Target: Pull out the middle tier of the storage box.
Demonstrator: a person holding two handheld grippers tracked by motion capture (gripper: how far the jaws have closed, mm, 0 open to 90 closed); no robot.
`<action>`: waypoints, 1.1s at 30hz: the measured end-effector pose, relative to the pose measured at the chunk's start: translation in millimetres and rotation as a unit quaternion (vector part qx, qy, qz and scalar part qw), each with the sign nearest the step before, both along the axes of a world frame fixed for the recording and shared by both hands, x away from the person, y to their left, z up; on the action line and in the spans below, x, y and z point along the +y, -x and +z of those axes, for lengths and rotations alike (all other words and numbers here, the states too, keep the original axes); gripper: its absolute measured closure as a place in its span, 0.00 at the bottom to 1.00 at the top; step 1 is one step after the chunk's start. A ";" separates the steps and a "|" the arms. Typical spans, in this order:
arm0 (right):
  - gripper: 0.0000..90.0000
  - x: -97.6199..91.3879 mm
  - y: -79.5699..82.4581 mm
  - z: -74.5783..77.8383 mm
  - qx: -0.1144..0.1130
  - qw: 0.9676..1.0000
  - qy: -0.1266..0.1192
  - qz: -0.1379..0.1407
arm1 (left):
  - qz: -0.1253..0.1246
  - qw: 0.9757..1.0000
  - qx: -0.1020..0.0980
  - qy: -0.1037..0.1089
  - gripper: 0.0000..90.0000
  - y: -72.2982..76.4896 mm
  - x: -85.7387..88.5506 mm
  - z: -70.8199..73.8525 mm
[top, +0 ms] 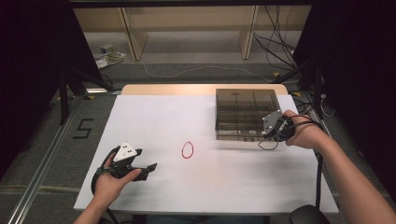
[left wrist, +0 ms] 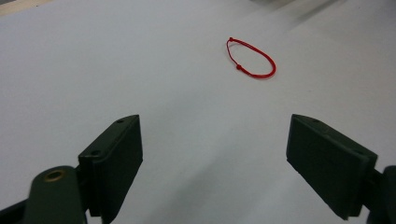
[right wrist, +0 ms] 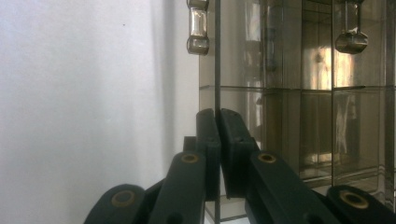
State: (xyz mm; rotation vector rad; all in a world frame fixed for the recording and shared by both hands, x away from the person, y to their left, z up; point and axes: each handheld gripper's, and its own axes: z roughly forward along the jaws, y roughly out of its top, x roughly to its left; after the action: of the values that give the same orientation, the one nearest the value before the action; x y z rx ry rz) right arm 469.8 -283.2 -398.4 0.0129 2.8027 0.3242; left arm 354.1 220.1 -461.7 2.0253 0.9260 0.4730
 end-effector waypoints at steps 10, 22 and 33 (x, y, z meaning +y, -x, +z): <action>0.97 -2.1 0.8 0.1 -0.002 1.000 0.002 -0.003 | 0.001 1.000 0.000 0.000 0.21 -0.2 -0.3 -0.3; 0.97 -1.9 2.1 -0.3 -0.004 1.000 0.002 -0.001 | 0.001 1.000 0.000 -0.001 0.21 -0.1 0.0 -0.2; 0.97 -3.1 4.6 -2.4 -0.005 1.000 0.002 -0.003 | 0.001 1.000 0.000 -0.001 0.21 -0.2 -0.3 -0.2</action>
State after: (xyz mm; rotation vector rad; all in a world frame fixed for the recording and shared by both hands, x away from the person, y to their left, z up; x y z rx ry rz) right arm 465.3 -286.3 -400.8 0.0190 2.7929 0.3153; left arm 354.2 219.8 -461.9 2.0265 0.9274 0.4758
